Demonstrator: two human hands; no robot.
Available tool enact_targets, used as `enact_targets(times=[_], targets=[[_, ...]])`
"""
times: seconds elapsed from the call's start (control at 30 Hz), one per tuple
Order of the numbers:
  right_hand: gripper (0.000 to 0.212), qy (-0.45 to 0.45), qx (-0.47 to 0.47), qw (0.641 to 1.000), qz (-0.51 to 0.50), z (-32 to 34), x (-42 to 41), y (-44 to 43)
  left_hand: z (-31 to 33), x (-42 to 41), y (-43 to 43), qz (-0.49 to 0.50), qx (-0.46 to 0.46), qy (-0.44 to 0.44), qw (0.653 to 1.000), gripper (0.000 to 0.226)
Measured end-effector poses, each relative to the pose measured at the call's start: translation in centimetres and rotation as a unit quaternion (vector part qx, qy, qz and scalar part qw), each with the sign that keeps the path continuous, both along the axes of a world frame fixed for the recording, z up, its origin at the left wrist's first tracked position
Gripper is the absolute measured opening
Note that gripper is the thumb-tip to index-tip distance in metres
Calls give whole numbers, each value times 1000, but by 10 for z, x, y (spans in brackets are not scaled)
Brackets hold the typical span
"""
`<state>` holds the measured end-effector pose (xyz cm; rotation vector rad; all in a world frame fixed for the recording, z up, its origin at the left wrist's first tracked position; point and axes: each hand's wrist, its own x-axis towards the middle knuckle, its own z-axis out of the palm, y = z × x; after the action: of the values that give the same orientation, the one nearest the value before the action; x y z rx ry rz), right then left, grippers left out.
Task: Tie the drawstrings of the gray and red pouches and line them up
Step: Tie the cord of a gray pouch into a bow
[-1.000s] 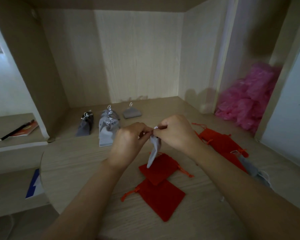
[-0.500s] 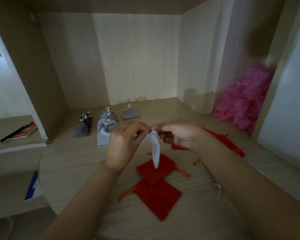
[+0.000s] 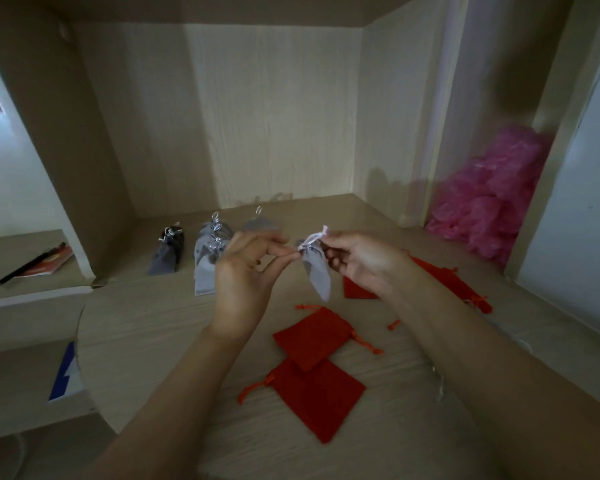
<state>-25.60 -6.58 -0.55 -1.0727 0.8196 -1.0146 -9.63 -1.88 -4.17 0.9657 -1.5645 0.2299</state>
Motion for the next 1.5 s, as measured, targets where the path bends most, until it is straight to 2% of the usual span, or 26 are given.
enact_targets(times=[0.1,0.2,0.27,0.37,0.6,0.83,0.93,1.03,1.1,1.13,1.27,1.33,1.4,1.5], targets=[[24,-33,-15,999,-37,-3,0,-3,2,-8,2,-40,73,106,991,7],[22,-43,-87,995,-19,-6,3,2,5,-10,2,-100,156,231,955,8],[17,-23,-141,990,-16,-5,1,4,5,-7,1,-139,177,272,936,6],[7,17,-190,982,-14,-1,-3,6,7,-4,0,-172,189,281,925,6],[12,118,-250,961,3,-3,2,4,8,-2,0,-193,190,282,921,15],[6,146,-263,953,-43,-4,6,4,7,1,-3,-197,218,306,905,14],[16,148,-263,951,-66,-6,6,3,7,3,-4,-215,239,327,889,17],[21,129,-265,951,-94,-5,5,4,8,2,-3,-280,284,352,847,17],[22,114,-263,951,-112,-5,4,5,8,0,-1,-329,326,336,820,18],[22,111,-263,951,-118,-5,4,5,8,-1,0,-337,339,322,817,20],[23,121,-260,951,-113,-6,5,4,5,0,-4,-259,342,323,844,10],[24,132,-266,948,-110,-6,6,2,4,3,-6,-236,346,348,839,6],[25,140,-276,945,-108,-6,7,1,3,5,-7,-248,372,355,821,4],[22,148,-290,940,-102,-7,7,1,5,5,-5,-310,416,371,770,5]])
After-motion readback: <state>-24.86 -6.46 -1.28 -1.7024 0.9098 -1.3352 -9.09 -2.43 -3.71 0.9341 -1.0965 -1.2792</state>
